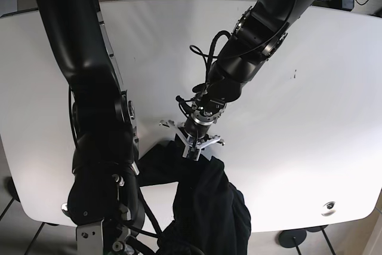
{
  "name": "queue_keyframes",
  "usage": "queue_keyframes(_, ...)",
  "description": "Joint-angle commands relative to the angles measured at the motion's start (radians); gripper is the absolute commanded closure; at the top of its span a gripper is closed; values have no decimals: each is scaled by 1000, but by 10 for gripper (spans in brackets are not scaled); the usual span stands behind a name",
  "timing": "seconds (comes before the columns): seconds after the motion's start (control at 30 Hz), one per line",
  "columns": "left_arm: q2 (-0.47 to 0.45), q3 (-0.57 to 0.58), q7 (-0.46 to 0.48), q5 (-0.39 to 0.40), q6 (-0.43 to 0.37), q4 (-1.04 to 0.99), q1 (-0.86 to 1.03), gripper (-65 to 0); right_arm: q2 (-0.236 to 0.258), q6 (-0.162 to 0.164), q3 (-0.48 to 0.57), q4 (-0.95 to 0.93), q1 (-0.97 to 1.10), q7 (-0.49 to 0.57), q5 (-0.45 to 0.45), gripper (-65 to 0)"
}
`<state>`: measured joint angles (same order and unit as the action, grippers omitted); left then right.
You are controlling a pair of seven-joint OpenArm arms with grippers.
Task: Fold the T-shirt properly
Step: 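Lower the left gripper onto the hanging shirt and grasp it, then lift the shirt with both grippers, spreading it between them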
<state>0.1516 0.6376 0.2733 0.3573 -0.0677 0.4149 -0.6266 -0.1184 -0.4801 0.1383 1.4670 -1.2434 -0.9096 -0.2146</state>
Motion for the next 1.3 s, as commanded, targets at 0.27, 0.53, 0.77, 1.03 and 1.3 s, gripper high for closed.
queue_keyframes(0.27,5,-42,17,-1,6,25,-12,-10,3,4,-21,16,-43,47,-7,-14)
queue_keyframes(0.53,-183,-42,-92,-1,45,482,247,-10,4,4,-35,8,-42,60,2,-14)
queue_keyframes(0.77,-427,-63,-174,3,47,933,548,-8,4,4,-35,8,-22,60,2,-14)
queue_keyframes(1.03,-530,-511,-176,13,47,1378,951,-8,35,4,-35,8,17,60,4,-14)
queue_keyframes(1.3,-534,-887,-374,55,142,1512,854,-8,58,4,-35,4,52,68,4,-14)
